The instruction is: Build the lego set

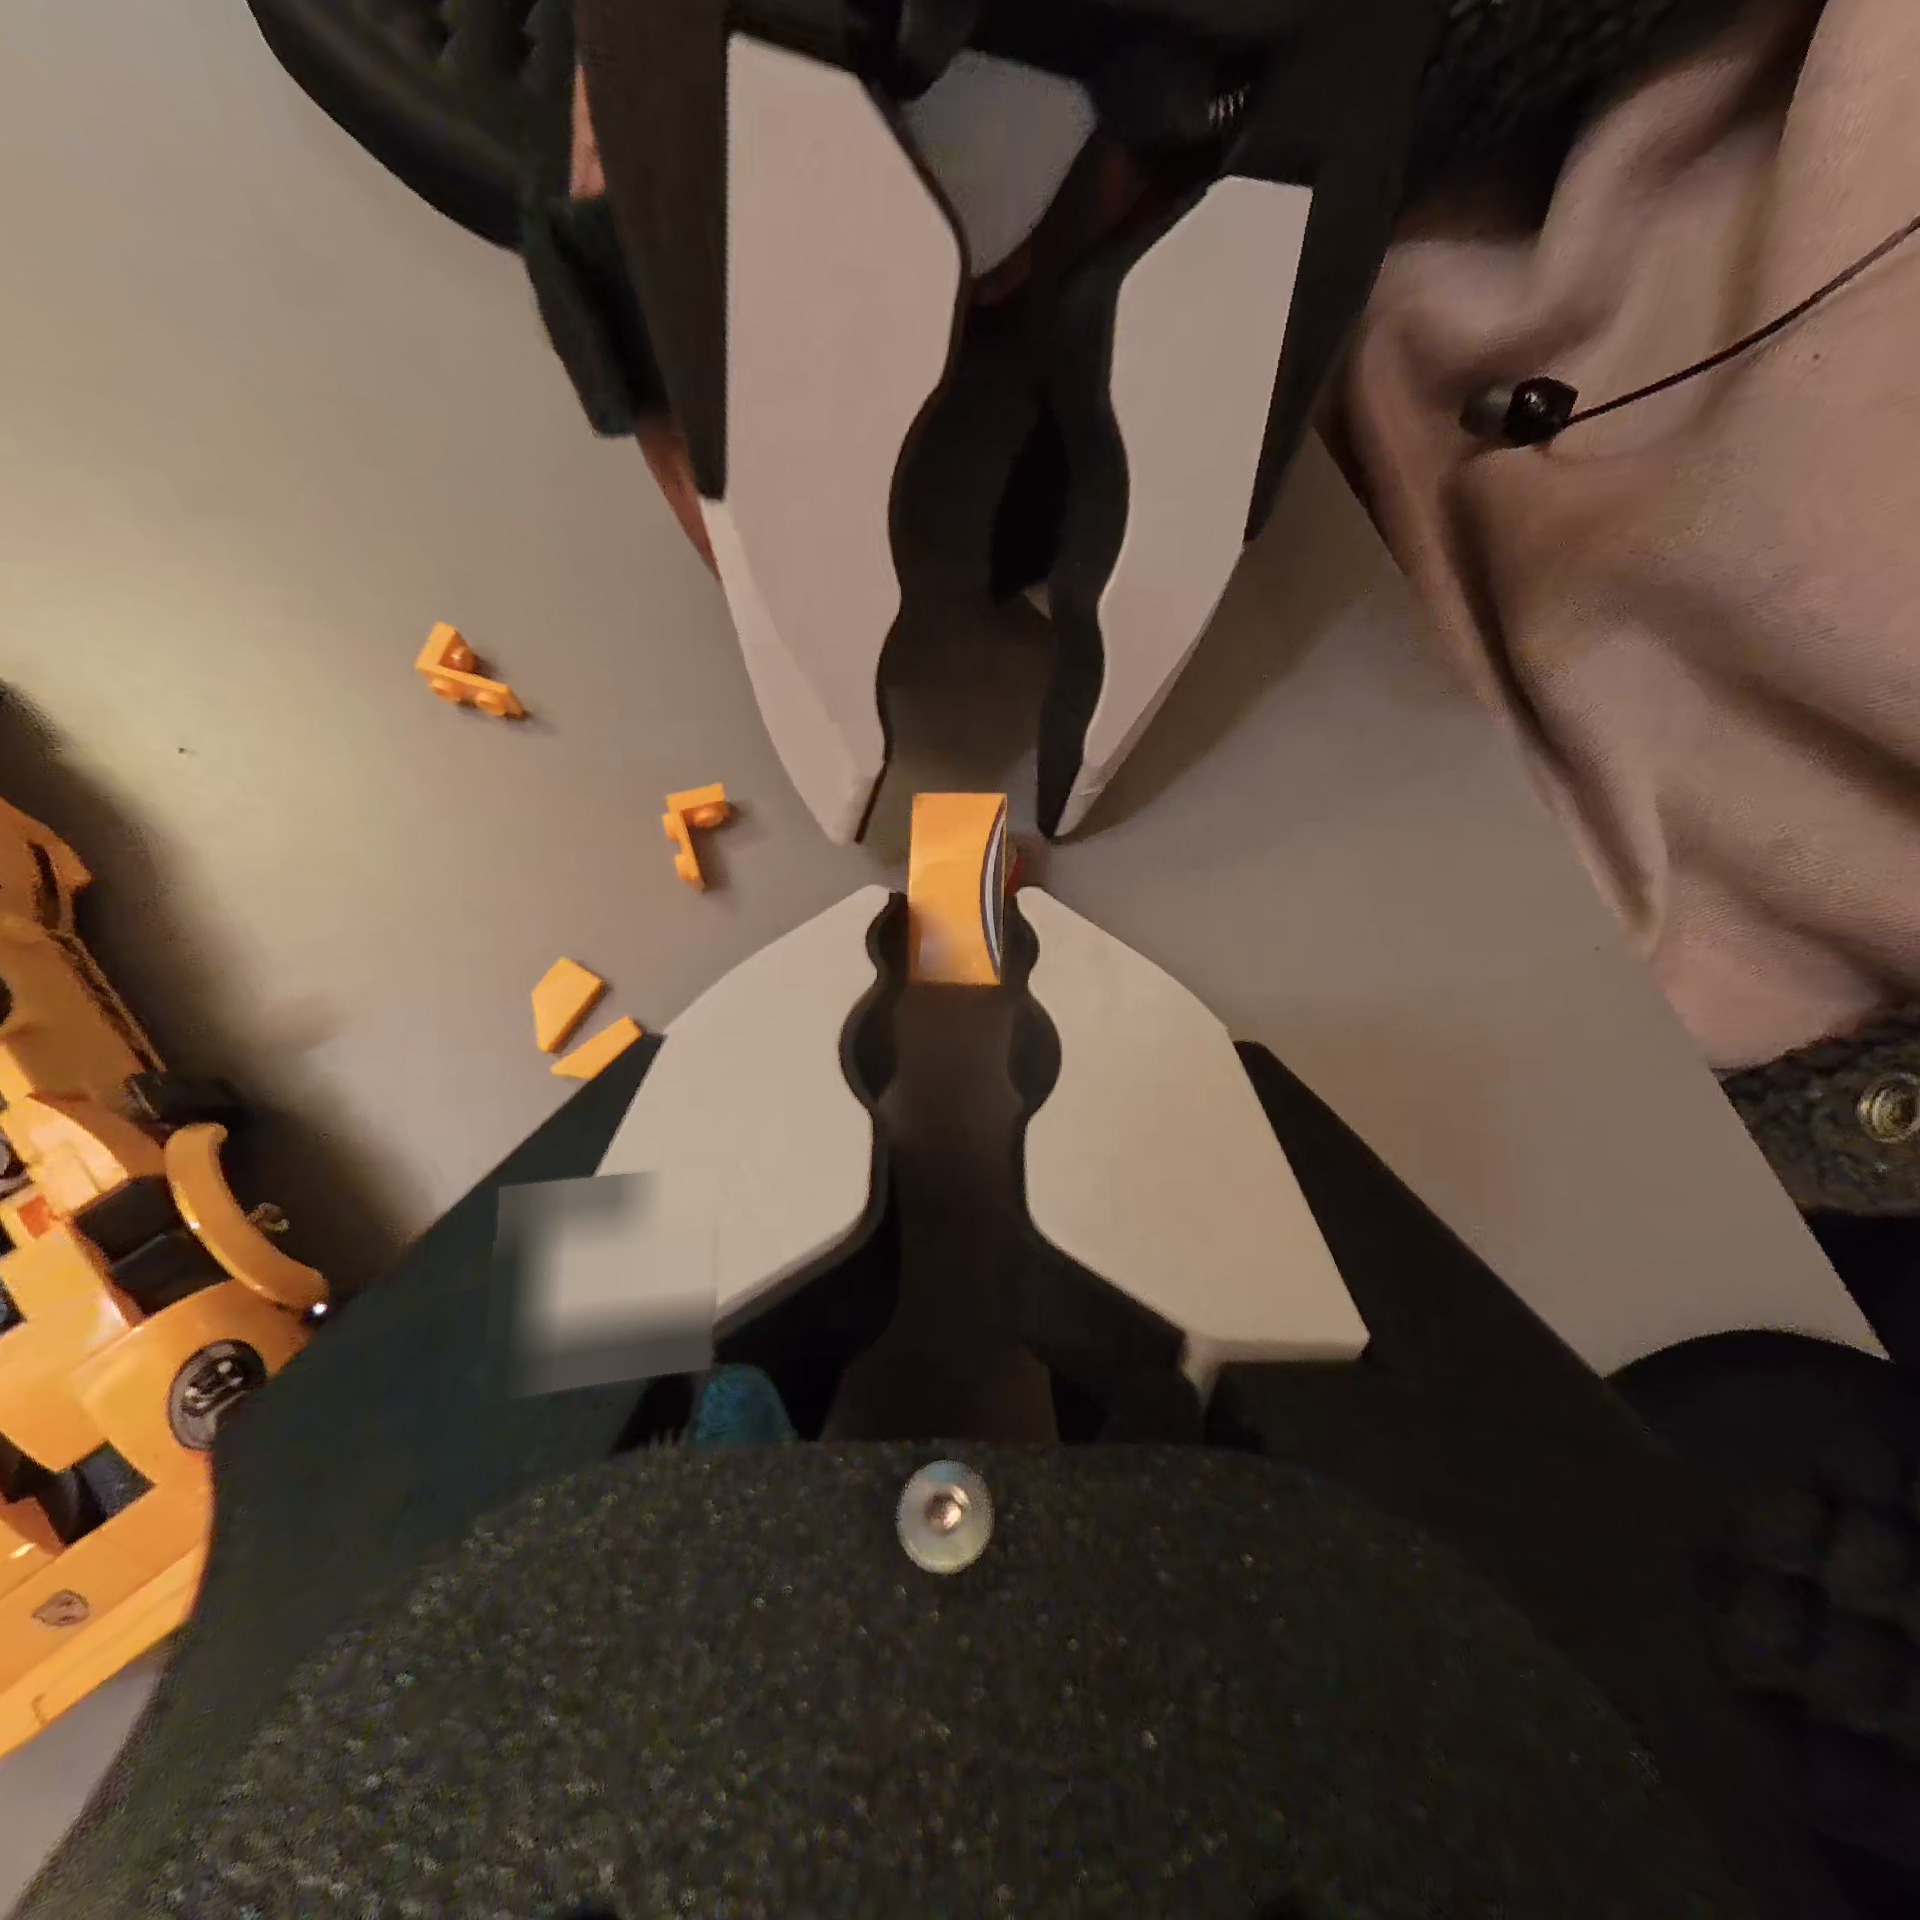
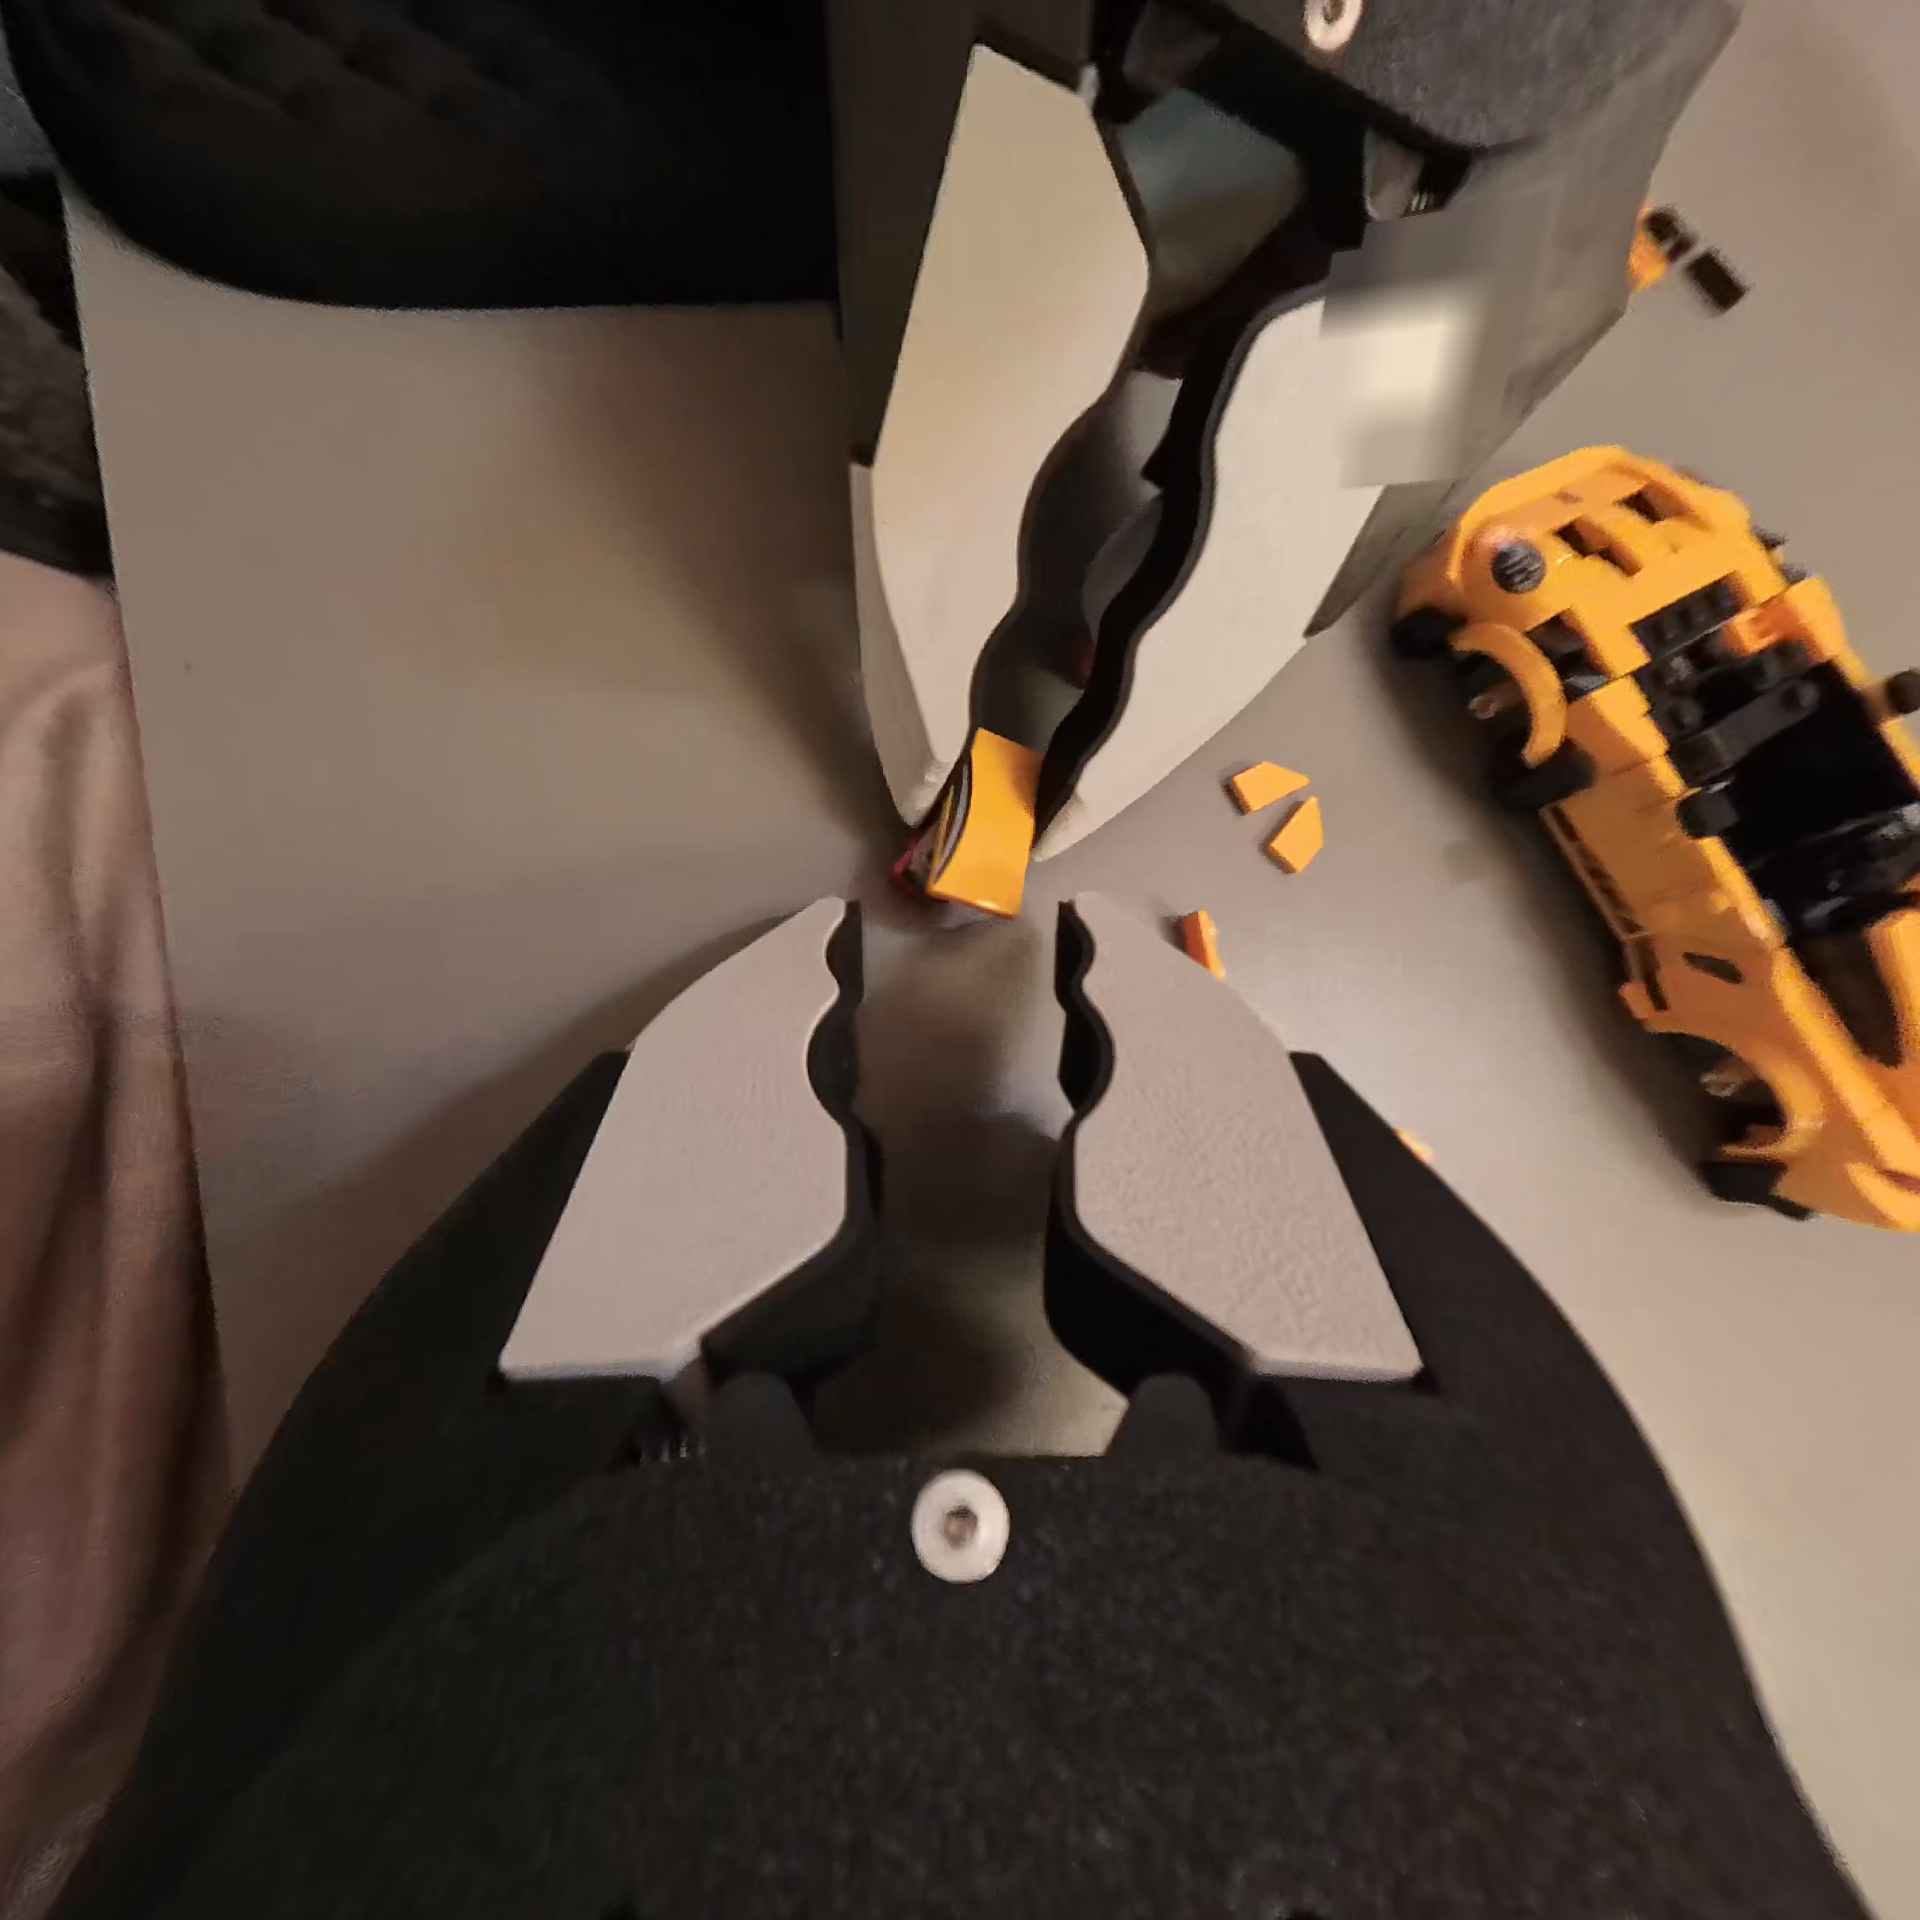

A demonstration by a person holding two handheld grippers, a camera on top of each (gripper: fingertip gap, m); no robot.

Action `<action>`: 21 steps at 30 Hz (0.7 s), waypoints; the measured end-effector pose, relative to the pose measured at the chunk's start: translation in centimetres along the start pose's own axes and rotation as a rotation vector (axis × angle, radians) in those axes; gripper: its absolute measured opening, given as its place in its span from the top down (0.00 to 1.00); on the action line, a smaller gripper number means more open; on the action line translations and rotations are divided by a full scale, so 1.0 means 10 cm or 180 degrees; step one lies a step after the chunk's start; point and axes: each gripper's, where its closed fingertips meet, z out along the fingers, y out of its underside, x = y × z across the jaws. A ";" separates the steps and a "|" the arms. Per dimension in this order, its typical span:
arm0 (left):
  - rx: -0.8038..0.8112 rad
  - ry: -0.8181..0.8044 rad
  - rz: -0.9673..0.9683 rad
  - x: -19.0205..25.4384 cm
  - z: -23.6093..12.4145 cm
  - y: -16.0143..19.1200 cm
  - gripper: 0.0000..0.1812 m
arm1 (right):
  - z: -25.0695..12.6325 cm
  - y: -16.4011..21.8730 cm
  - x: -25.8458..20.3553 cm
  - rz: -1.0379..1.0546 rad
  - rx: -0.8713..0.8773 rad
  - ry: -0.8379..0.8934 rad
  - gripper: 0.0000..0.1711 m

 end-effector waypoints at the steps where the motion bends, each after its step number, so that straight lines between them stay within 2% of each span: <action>1: 0.0001 -0.0027 0.0056 0.00 0.00 0.00 0.91 | 0.01 0.00 -0.03 0.0143 -0.0035 -0.0065 0.80; 4: -0.0080 -0.0073 0.0189 0.01 0.00 0.06 0.91 | 0.02 -0.04 -0.04 0.0513 -0.0054 -0.0068 0.84; 7: -0.0044 -0.0081 0.0224 0.03 -0.02 0.06 0.91 | 0.04 -0.04 -0.04 0.0696 -0.0140 0.0006 0.85; 12: -0.0036 -0.0158 0.0305 0.02 -0.03 0.06 0.91 | 0.07 -0.02 -0.01 0.0646 -0.0313 0.0220 0.92; 15: 0.0005 -0.0160 0.0330 0.03 -0.04 0.05 0.91 | 0.06 -0.02 -0.01 0.0588 -0.0305 0.0172 0.92; 18: 0.0215 -0.0048 0.0200 0.05 -0.10 -0.01 0.91 | 0.04 -0.04 -0.03 0.0466 -0.0196 0.0045 0.93; 21: 0.0725 0.0307 -0.0269 0.10 -0.26 -0.18 0.91 | -0.02 -0.10 -0.05 0.0773 0.0021 -0.0361 0.93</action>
